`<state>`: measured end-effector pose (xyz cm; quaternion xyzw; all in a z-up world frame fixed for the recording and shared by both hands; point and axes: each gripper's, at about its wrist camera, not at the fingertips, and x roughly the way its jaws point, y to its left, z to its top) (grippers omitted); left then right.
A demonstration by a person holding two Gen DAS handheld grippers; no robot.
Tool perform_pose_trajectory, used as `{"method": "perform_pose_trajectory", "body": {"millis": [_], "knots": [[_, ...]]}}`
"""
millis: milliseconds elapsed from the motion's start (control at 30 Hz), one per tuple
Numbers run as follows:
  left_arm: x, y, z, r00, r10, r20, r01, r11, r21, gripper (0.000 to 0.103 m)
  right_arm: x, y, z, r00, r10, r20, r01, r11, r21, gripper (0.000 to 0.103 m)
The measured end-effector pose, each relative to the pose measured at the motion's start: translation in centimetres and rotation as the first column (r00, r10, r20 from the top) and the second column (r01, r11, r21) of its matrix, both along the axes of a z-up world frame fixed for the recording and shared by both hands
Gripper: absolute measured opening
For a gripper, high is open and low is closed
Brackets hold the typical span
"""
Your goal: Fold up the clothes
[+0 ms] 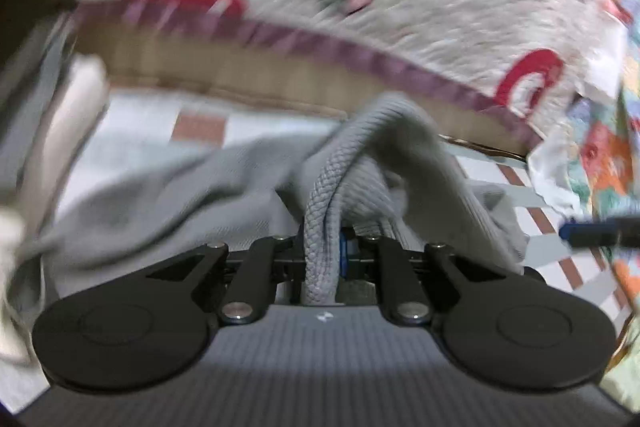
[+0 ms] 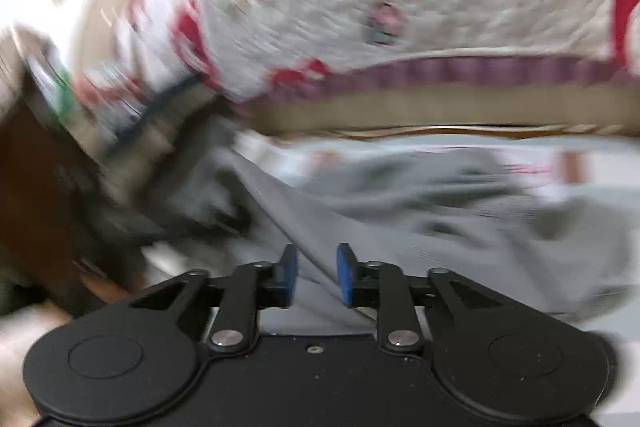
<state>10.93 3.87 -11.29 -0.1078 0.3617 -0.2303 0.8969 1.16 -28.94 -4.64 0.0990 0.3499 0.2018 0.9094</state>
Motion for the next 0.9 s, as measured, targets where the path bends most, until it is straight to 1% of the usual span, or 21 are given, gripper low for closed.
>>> {"method": "perform_pose_trajectory", "body": {"millis": [33, 67, 100, 133, 167, 200, 233, 267, 300, 333, 433, 500, 533, 567, 600, 633, 700, 767, 867, 900], "knots": [[0.1, 0.5, -0.6, 1.0, 0.01, -0.023, -0.01, 1.0, -0.016, 0.012, -0.7, 0.2, -0.9, 1.0, -0.007, 0.005, 0.007, 0.993, -0.117, 0.044], [0.1, 0.7, -1.1, 0.999, 0.013, -0.039, -0.014, 1.0, -0.02, 0.012, -1.4, 0.7, -1.9, 1.0, 0.003, 0.007, -0.001, 0.972, -0.237, 0.046], [0.0, 0.9, -1.6, 0.999, 0.015, -0.052, -0.016, 1.0, -0.021, 0.012, -2.2, 1.2, -2.9, 1.0, 0.026, 0.008, -0.021, 0.934, -0.356, 0.046], [-0.1, 1.0, -1.8, 0.998, 0.013, -0.055, -0.014, 1.0, -0.018, 0.012, -2.8, 1.8, -3.9, 0.999, 0.05, 0.006, -0.042, 0.884, -0.466, 0.046], [-0.1, 1.0, -1.9, 0.998, 0.011, -0.054, -0.012, 1.0, -0.018, 0.012, -3.3, 2.4, -4.7, 0.997, 0.08, 0.005, -0.063, 0.824, -0.562, 0.046], [-0.1, 0.9, -2.0, 0.999, 0.008, -0.053, -0.008, 1.0, -0.018, 0.012, -3.6, 2.7, -5.5, 0.994, 0.107, 0.006, -0.079, 0.767, -0.637, 0.046], [-0.1, 0.9, -2.0, 0.999, 0.004, -0.049, -0.005, 1.0, -0.019, 0.012, -3.5, 2.7, -5.8, 0.993, 0.119, 0.009, -0.083, 0.74, -0.667, 0.047], [-0.2, 0.8, -1.9, 0.999, -0.001, -0.042, 0.0, 1.0, -0.023, 0.012, -3.4, 2.6, -6.0, 0.992, 0.129, 0.011, -0.086, 0.722, -0.687, 0.048], [-0.4, 0.8, -1.9, 0.999, -0.005, -0.036, 0.004, 1.0, -0.029, 0.012, -2.9, 2.2, -6.0, 0.992, 0.128, 0.012, -0.087, 0.732, -0.676, 0.051], [-0.5, 0.8, -2.0, 0.999, -0.008, -0.033, 0.007, 0.999, -0.033, 0.012, -2.2, 1.8, -6.0, 0.992, 0.122, 0.016, -0.083, 0.756, -0.649, 0.056], [-0.7, 0.9, -2.2, 1.0, -0.014, -0.027, 0.013, 0.999, -0.035, 0.012, 0.1, 0.7, -6.0, 0.994, 0.106, 0.023, -0.074, 0.82, -0.567, 0.063], [-0.9, 0.9, -2.4, 1.0, -0.02, -0.023, 0.02, 0.999, -0.032, 0.012, 2.0, 1.1, -6.8, 0.993, 0.12, 0.013, -0.094, 0.839, -0.536, 0.067], [-0.9, 0.9, -2.5, 0.999, -0.023, -0.025, 0.022, 0.999, -0.024, 0.012, 2.9, 1.3, -7.3, 0.992, 0.128, 0.002, -0.108, 0.845, -0.525, 0.067], [-1.0, 0.9, -2.5, 0.999, -0.025, -0.026, 0.025, 1.0, -0.016, 0.012, 3.5, 1.6, -7.8, 0.991, 0.13, -0.02, -0.121, 0.844, -0.522, 0.064], [-1.0, 0.8, -2.5, 0.999, -0.027, -0.029, 0.027, 1.0, -0.006, 0.012, 4.0, 1.5, -7.8, 0.994, 0.105, -0.04, -0.111, 0.853, -0.509, 0.03], [-1.0, 0.7, -2.5, 0.999, -0.027, -0.035, 0.027, 1.0, 0.006, 0.012, 4.4, 1.4, -7.6, 0.996, 0.081, -0.048, -0.094, 0.866, -0.492, 0.003], [-1.2, 0.6, -2.3, 0.999, -0.036, -0.032, 0.036, 0.999, 0.017, 0.012, 4.5, 0.6, -5.2, 1.0, 0.026, 0.007, -0.02, 0.903, -0.428, 0.003], [-1.4, 0.7, -1.8, 0.998, -0.055, -0.019, 0.055, 0.998, 0.0, 0.012, 4.3, -0.9, -1.9, 0.993, -0.065, 0.096, 0.096, 0.927, -0.362, 0.003], [-1.3, 0.7, -1.1, 0.997, -0.078, -0.009, 0.078, 0.996, -0.045, 0.014, 4.2, -3.2, 3.2, 0.963, -0.182, 0.2, 0.233, 0.934, -0.271, 0.003], [-1.4, 0.6, -1.0, 0.996, -0.09, -0.01, 0.09, 0.994, -0.062, 0.016, 4.1, -3.4, 4.4, 0.955, -0.188, 0.23, 0.248, 0.93, -0.272, 0.003]]}}
